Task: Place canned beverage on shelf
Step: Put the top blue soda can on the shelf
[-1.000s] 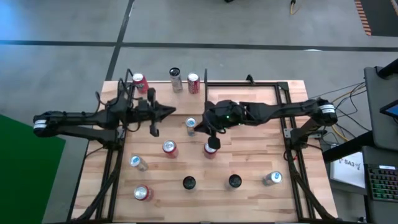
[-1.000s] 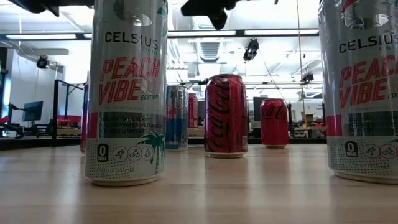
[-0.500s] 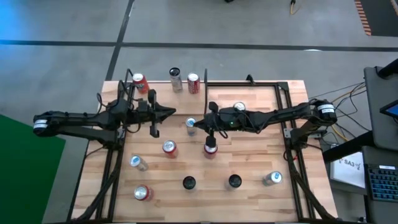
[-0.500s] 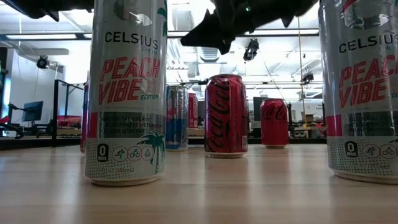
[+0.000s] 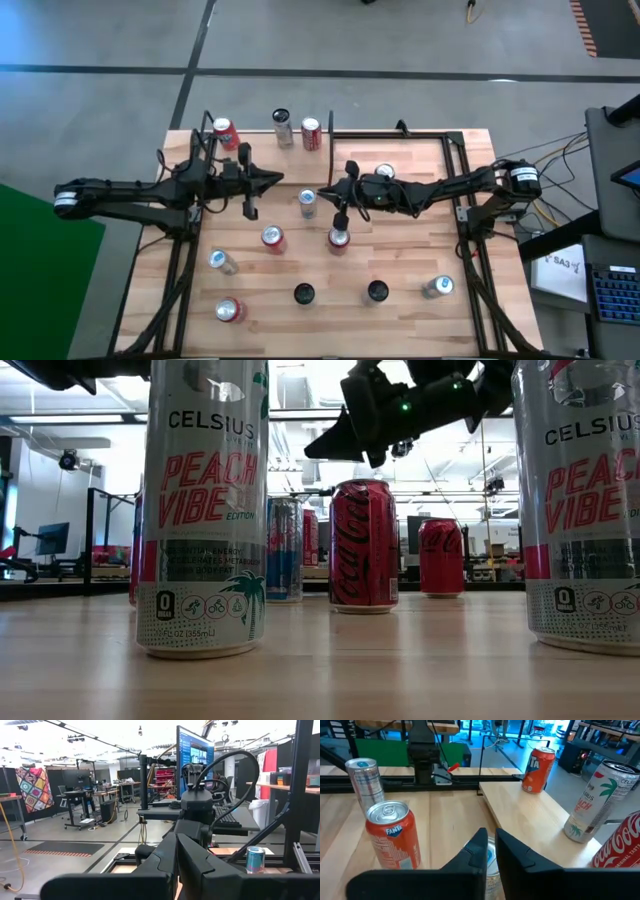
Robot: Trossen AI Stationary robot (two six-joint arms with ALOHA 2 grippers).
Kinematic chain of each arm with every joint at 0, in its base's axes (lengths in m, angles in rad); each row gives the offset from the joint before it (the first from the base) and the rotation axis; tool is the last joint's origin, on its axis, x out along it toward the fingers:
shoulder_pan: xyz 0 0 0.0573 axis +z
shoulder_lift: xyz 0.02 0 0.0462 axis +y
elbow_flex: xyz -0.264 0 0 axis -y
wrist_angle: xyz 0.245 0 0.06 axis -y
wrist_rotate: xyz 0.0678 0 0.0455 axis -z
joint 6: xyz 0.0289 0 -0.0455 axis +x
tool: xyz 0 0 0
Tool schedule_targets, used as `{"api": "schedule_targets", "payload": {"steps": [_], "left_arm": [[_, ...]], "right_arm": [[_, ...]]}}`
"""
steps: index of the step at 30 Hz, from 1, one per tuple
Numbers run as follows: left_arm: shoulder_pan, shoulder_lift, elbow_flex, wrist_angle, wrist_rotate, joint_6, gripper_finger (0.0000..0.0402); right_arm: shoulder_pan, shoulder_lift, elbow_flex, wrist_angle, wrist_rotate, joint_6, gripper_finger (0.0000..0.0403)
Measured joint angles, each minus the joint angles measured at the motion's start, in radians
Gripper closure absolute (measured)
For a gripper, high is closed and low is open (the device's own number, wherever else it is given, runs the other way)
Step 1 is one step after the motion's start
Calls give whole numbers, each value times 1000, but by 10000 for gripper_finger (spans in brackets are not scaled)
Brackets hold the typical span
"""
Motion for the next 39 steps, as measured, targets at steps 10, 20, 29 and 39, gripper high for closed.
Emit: {"api": "schedule_targets", "payload": {"steps": [10, 20, 29, 39], "left_arm": [[0, 10, 0, 3, 0, 0, 402], [0, 20, 1, 2, -1, 0, 402], [0, 21, 1, 2, -1, 20, 402], [0, 20, 1, 8, -1, 23, 402]], "right_arm": [[3, 0, 3, 6, 15, 67, 184], [6, 1, 4, 21, 0, 124, 36], [6, 2, 93, -183, 0, 88, 35], [2, 142, 229, -329, 32, 43, 35]]}}
